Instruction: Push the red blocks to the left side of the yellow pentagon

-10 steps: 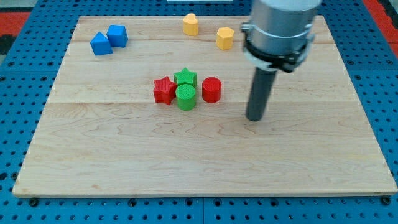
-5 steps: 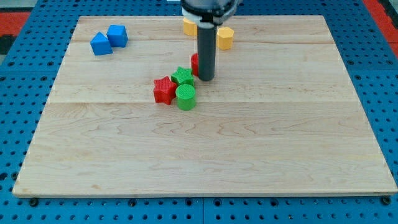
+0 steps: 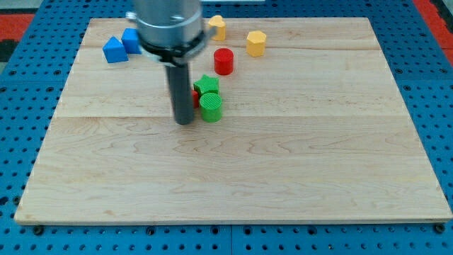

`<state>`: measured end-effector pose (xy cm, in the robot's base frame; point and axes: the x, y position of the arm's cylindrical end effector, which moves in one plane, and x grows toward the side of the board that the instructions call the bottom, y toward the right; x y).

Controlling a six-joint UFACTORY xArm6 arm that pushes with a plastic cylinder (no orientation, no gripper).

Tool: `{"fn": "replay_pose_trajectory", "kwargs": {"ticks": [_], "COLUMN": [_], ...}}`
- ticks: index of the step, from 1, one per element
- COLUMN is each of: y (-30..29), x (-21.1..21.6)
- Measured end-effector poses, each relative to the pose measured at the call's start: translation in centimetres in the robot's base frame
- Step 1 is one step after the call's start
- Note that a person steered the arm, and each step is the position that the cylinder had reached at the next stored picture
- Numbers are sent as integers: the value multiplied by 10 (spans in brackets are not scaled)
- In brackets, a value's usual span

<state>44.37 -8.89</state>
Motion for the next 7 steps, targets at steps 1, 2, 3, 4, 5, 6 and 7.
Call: {"fn": "replay_pose_trajectory", "kwargs": {"ticks": [1, 2, 3, 4, 5, 6, 7], "y": [-3, 5, 31, 51, 73, 79, 78], "x": [-25, -35, -74, -104, -119, -150, -154]}}
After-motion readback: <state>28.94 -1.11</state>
